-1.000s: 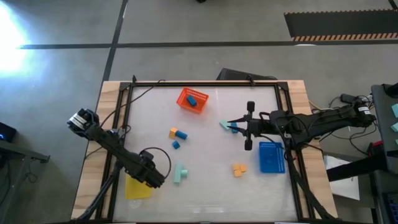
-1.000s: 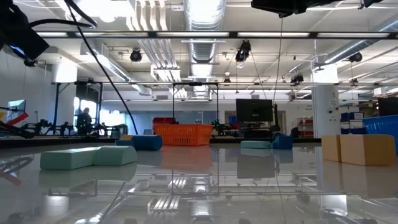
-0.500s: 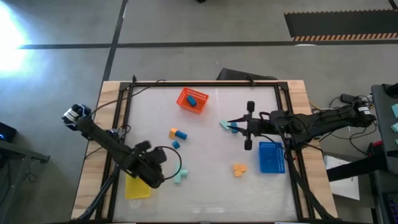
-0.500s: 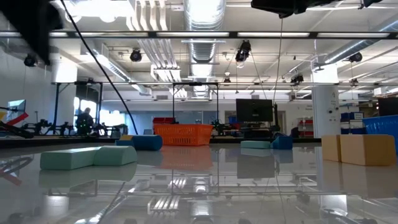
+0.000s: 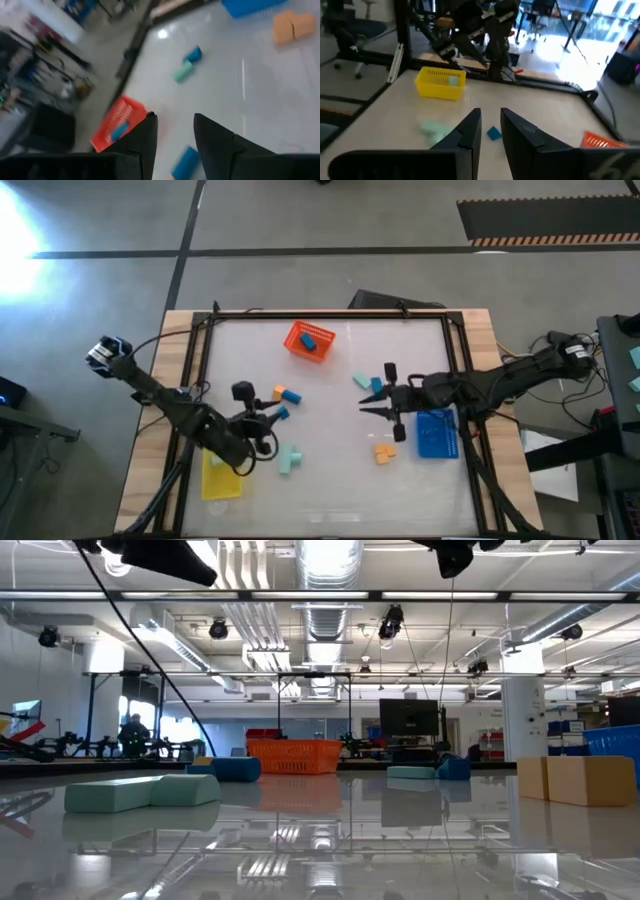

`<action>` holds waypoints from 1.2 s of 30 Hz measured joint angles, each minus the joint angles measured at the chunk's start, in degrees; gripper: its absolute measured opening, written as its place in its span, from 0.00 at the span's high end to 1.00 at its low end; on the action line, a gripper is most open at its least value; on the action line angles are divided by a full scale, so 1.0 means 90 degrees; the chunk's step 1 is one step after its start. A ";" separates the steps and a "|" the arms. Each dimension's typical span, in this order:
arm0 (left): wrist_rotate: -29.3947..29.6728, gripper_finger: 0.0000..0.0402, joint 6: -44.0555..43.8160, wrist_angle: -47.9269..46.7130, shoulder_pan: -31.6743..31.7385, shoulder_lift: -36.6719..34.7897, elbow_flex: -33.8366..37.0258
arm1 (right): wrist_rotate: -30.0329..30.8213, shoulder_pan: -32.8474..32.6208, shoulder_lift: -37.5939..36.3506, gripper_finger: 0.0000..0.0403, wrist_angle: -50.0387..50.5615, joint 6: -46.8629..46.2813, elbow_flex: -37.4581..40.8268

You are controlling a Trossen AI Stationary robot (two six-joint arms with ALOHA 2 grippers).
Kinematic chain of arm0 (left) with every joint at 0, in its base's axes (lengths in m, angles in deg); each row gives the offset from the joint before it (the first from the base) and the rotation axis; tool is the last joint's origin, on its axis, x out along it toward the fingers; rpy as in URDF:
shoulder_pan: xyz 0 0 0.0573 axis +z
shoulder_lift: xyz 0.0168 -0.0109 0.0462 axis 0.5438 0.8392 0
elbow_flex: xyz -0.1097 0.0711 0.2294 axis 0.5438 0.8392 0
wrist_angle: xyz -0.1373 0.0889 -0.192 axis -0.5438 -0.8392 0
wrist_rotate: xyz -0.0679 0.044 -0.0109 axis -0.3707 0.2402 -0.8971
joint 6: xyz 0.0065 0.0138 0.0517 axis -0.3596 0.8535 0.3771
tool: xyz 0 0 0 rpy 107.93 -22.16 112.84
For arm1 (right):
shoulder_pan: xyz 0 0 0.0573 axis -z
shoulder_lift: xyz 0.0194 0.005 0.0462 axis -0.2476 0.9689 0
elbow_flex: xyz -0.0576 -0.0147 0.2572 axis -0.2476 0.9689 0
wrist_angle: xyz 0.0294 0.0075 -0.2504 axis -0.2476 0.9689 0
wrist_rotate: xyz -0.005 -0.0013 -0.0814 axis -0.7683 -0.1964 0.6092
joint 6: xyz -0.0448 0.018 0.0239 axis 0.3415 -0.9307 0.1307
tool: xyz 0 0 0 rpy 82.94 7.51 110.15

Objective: Sort & place blocks by color
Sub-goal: Put the yellow block into the blue bin

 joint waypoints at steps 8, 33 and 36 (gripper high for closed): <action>-0.1961 0.72 0.2114 0.4087 0.0605 -0.0828 0.1756 | 0.0975 -0.0320 0.1039 0.84 0.3139 -0.1427 -0.1579; -0.3113 0.72 0.2339 0.5736 0.1035 -0.1586 0.2485 | -0.0312 -0.1048 0.3970 0.72 0.7468 -0.3332 -0.3165; -0.3113 0.72 0.2337 0.5739 0.1035 -0.1591 0.2487 | -0.0325 -0.1048 0.4011 0.65 0.7347 -0.3336 -0.3154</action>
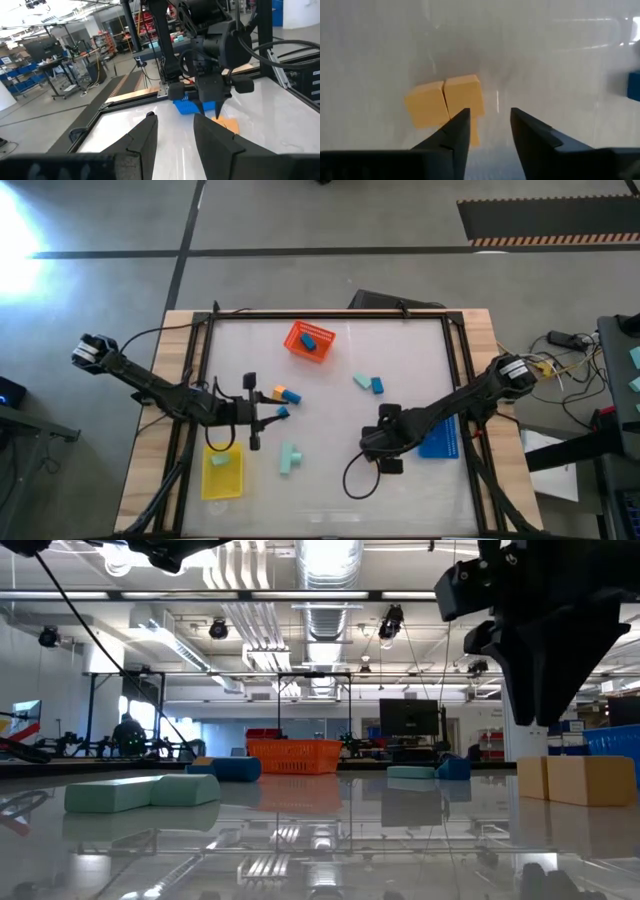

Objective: Sort & place blocks by color
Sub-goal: Put the yellow block into the blue bin

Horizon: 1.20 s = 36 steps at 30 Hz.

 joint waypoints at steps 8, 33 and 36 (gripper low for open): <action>0.0002 0.72 0.0000 -0.0001 0.0000 0.0007 0.0000 | 0.0005 0.0000 0.0232 0.48 -0.0274 0.0019 0.0019; 0.0005 0.72 0.0007 -0.0002 0.0000 0.0017 0.0000 | -0.0052 0.0228 0.0233 0.39 -0.0371 0.0284 0.0033; 0.0005 0.72 0.0007 0.0000 0.0000 0.0017 0.0000 | -0.0108 0.0211 0.0252 0.39 -0.0399 0.0256 0.0033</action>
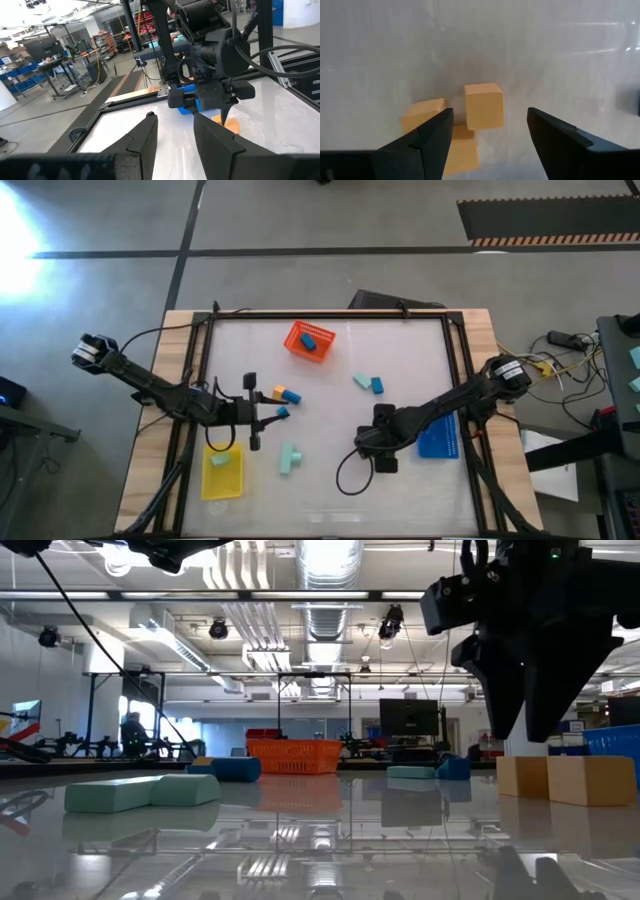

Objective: Sort & place blocks by color
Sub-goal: Put the yellow block into the blue bin

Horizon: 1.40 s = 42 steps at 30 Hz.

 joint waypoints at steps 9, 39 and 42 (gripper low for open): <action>0.0001 0.72 -0.0001 0.0000 0.0000 0.0000 0.0008 | 0.0004 0.0005 0.0153 0.39 -0.0473 -0.0014 0.0241; 0.0000 0.72 -0.0006 0.0001 0.0000 0.0000 0.0033 | -0.0002 0.0339 -0.0035 0.70 0.0260 -0.0689 -0.0131; 0.0002 0.72 -0.0007 0.0000 -0.0007 0.0000 0.0034 | -0.0043 0.0417 -0.0184 0.70 0.0828 -0.1079 -0.0296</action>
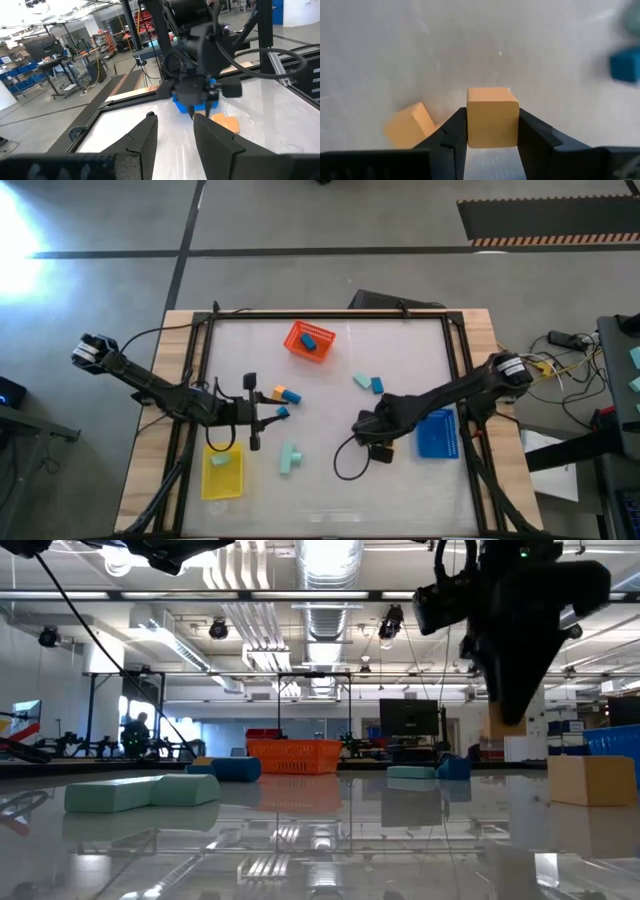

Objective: Sort & place blocks by color
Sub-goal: Put the yellow block into the blue bin, then put the blue block into the orange bin

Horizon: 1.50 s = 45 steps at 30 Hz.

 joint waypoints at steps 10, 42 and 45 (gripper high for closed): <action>0.0000 0.72 -0.0015 0.0000 0.0002 0.0000 0.0005 | -0.0008 -0.0033 -0.1429 0.70 0.0978 -0.2190 0.0330; -0.0002 0.72 -0.0126 0.0000 0.0005 -0.0002 0.0053 | -0.0683 -0.0587 -0.3695 0.53 0.0032 -0.6120 0.3845; -0.0001 0.72 -0.0126 -0.0001 0.0005 -0.0002 0.0053 | -0.0750 -0.0587 -0.3691 0.47 0.0045 -0.6109 0.3807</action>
